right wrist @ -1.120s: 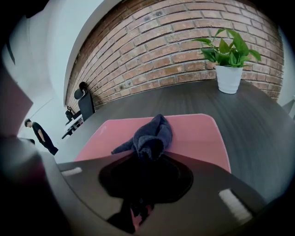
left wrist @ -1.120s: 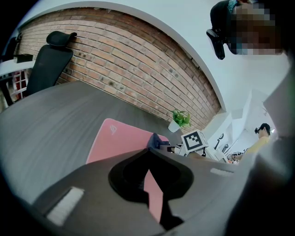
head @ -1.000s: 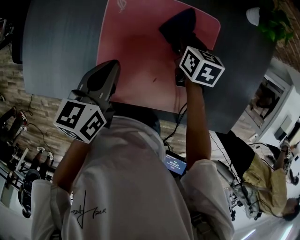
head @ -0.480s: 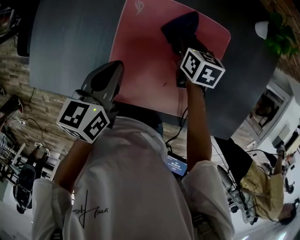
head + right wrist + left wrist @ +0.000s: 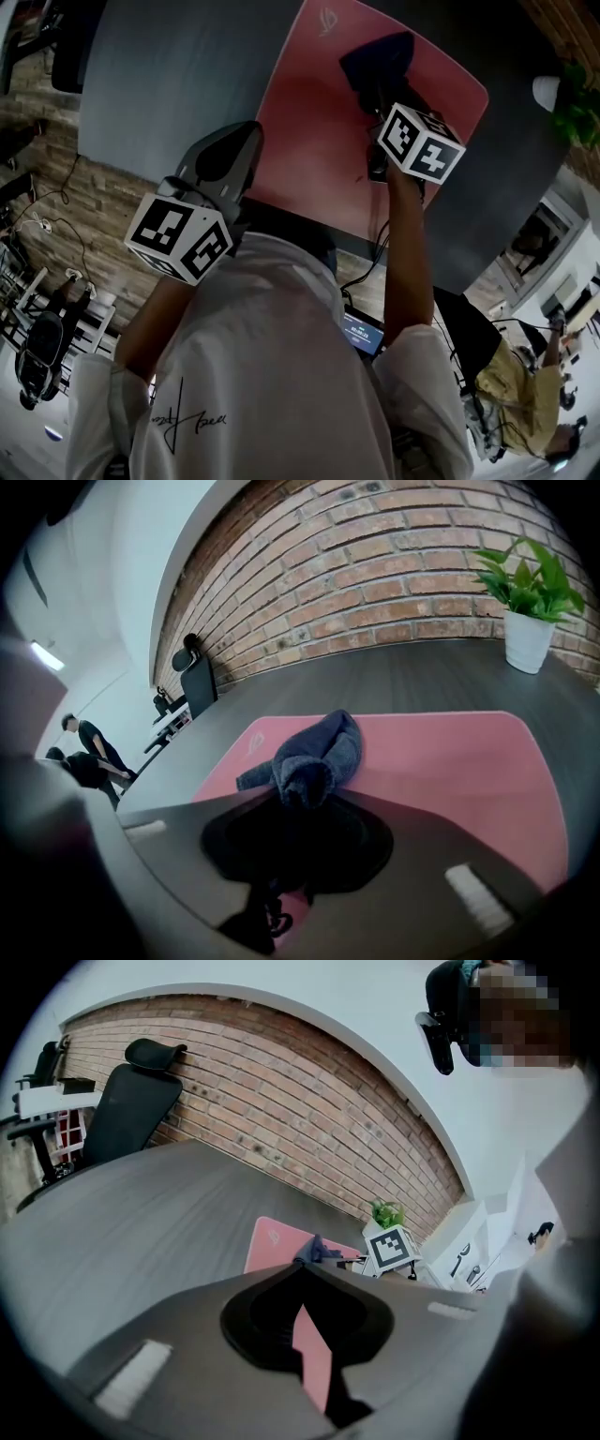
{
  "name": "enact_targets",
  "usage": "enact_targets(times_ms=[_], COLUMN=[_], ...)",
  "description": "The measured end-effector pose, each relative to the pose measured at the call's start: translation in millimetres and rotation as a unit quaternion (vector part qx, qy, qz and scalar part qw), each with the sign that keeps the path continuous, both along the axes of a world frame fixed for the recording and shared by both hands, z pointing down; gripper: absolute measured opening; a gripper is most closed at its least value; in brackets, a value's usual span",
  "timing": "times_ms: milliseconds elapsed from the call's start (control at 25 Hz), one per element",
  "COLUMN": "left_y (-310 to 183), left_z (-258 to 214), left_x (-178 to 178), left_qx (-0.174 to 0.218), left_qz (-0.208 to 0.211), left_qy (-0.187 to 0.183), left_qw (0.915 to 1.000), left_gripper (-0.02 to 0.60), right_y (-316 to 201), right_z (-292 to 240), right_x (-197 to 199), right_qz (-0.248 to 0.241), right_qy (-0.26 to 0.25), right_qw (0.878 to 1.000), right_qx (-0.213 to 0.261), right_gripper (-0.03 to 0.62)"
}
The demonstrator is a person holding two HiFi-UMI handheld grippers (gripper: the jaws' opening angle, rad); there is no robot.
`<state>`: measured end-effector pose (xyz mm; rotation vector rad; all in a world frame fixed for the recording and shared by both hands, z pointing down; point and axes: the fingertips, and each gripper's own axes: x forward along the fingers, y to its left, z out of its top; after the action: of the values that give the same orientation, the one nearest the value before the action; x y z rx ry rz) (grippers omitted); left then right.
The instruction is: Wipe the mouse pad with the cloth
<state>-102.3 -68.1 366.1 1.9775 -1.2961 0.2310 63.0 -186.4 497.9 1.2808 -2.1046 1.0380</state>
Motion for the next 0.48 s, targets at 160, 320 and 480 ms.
enact_targets(times_ms=[160, 320, 480], left_y=[5, 7, 12], left_z=[-1, -9, -15], left_x=[-13, -19, -16], left_qx=[-0.001, 0.011, 0.02], left_qz=[0.0, 0.005, 0.021], left_qy=[0.005, 0.011, 0.017], left_qw=[1.0, 0.9999, 0.9994], left_gripper=[0.012, 0.012, 0.012], right_y=[9, 20, 34], right_z=[-2, -8, -13], right_x=[-8, -20, -23], right_qz=[0.002, -0.002, 0.006], right_qy=[0.004, 0.005, 0.005], right_qw=[1.0, 1.0, 1.0], right_qx=[-0.007, -0.005, -0.005], right_gripper=[0.075, 0.075, 0.075])
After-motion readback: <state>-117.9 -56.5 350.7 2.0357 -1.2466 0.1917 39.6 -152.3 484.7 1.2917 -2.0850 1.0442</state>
